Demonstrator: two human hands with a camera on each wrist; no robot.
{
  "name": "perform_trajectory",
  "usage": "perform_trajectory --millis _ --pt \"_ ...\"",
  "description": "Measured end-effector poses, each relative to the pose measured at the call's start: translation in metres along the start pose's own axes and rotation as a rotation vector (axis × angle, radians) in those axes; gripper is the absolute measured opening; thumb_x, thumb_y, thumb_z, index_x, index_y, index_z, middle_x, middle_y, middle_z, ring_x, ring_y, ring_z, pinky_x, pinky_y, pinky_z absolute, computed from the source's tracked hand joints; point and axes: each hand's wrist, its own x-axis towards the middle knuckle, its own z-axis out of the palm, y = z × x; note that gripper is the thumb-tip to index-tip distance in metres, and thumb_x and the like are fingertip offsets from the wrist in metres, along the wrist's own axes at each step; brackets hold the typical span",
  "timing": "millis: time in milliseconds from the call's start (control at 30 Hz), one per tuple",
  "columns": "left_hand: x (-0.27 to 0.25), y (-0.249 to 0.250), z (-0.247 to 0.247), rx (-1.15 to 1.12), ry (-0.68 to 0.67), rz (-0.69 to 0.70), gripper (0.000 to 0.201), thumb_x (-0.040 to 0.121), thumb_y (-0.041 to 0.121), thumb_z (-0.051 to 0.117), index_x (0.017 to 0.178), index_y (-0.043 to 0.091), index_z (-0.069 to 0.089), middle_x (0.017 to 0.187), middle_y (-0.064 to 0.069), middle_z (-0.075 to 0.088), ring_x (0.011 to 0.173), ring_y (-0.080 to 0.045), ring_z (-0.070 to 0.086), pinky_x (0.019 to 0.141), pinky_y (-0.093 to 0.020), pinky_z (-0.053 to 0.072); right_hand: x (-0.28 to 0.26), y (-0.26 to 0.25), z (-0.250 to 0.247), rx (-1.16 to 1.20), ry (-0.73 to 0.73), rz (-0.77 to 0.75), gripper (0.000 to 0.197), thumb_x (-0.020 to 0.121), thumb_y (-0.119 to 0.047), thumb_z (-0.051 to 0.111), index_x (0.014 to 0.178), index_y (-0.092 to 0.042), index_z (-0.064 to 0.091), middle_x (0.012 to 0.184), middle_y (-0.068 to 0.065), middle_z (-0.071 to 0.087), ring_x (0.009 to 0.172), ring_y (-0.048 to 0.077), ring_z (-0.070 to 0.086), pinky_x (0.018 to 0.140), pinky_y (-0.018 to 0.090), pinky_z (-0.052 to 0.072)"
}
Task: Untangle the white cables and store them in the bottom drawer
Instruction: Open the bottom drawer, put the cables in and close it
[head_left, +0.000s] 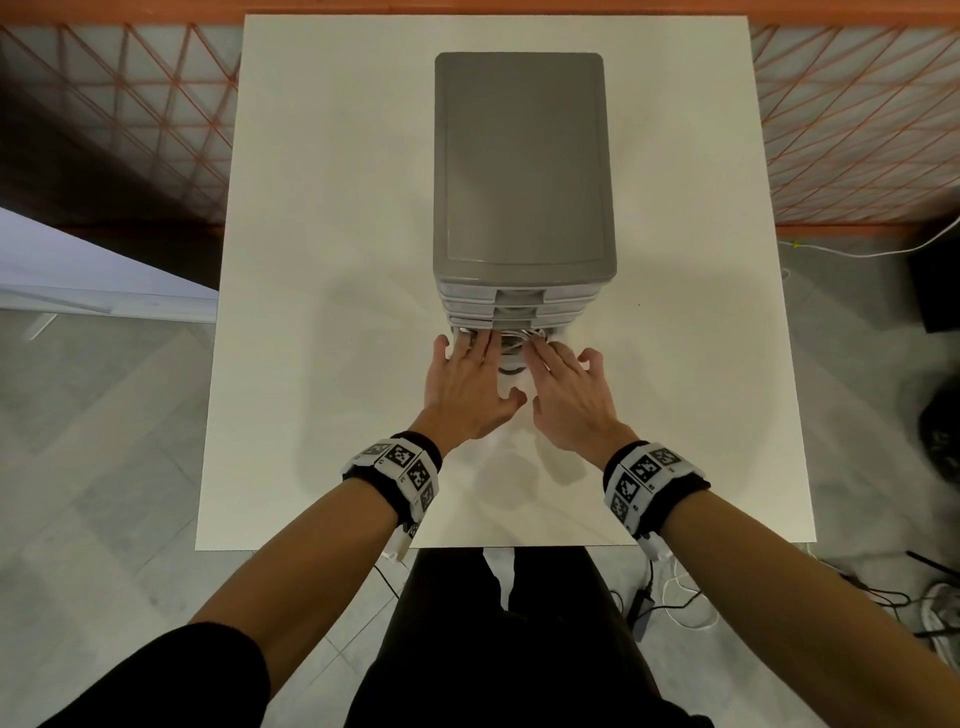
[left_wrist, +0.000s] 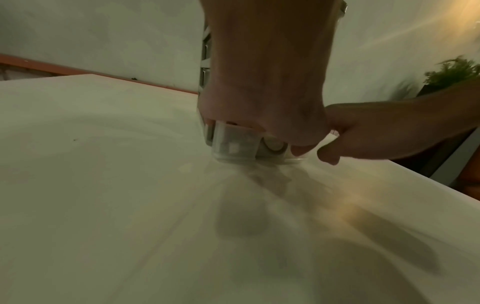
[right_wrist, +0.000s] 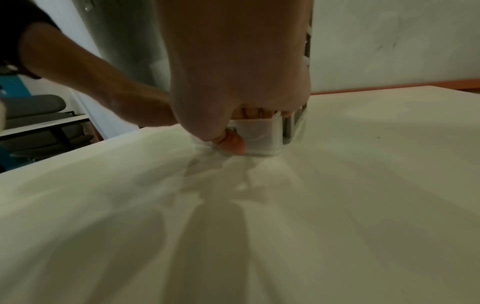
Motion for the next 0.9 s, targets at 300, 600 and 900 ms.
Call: perform_trajectory --millis 300,600,900 --pt "-0.029 -0.016 -0.015 -0.247 0.348 0.093 0.041 0.090 0.033 0.053 0.121 0.009 0.064 0.120 -0.006 0.069 0.109 -0.027 0.063 0.098 -0.040 0.040 -0.018 -0.001 0.000 0.199 0.178 0.042 0.053 0.082 -0.016 0.059 0.134 -0.014 0.052 0.139 0.003 0.050 0.121 0.026 0.046 0.094 0.044 0.032" --pt "-0.026 -0.043 -0.097 -0.407 0.865 0.240 0.037 0.094 0.010 0.065 0.129 0.005 0.055 0.139 -0.017 0.041 0.124 -0.036 0.046 0.100 -0.036 0.049 -0.013 -0.040 0.020 1.029 -0.222 0.568 0.021 0.091 -0.020 0.055 0.082 -0.003 0.065 0.080 0.012 0.069 0.069 0.027 0.063 0.055 0.027 0.045" --pt "-0.003 -0.064 -0.094 -0.370 0.726 0.306 0.034 0.099 0.013 0.063 0.129 -0.004 0.061 0.137 -0.023 0.056 0.133 -0.041 0.047 0.112 -0.045 0.042 0.026 -0.055 0.004 1.804 -0.001 0.903 0.021 0.101 -0.009 0.042 0.095 -0.001 0.061 0.077 0.012 0.068 0.055 0.018 0.062 0.052 0.023 0.049"
